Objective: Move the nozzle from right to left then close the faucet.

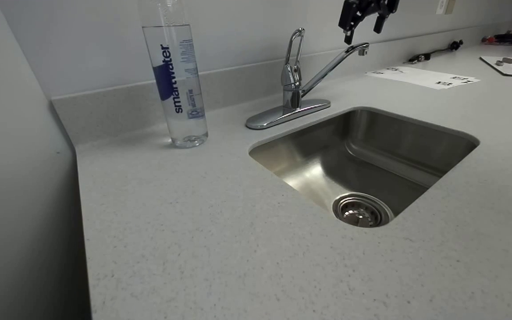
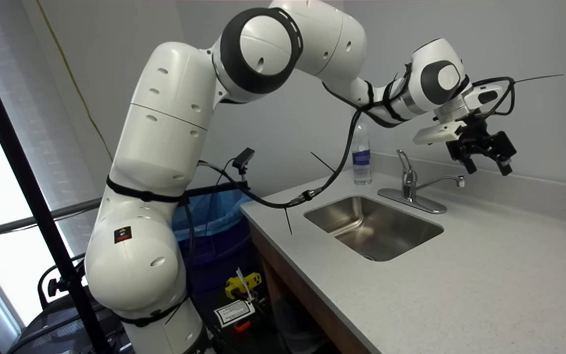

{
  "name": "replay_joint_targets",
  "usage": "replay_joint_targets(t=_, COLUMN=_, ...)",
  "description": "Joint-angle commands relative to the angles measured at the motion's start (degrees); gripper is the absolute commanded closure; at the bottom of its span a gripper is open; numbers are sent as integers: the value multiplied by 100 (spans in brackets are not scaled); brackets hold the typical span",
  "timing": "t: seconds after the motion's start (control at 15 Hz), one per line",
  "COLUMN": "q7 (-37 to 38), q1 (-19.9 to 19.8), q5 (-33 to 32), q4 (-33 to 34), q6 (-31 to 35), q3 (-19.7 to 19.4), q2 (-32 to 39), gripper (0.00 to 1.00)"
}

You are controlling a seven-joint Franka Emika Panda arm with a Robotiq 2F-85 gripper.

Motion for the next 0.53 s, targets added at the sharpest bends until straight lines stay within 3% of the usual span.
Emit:
replay_joint_targets(t=0.0, q7=151, q1=123, q5=5, q4=508, q6=-110, q3=-128, q2=363, gripper=0)
replay_joint_targets(t=0.47, q7=-204, q1=102, q5=327, q4=-83, q6=-683, q3=138, q2=60, gripper=0)
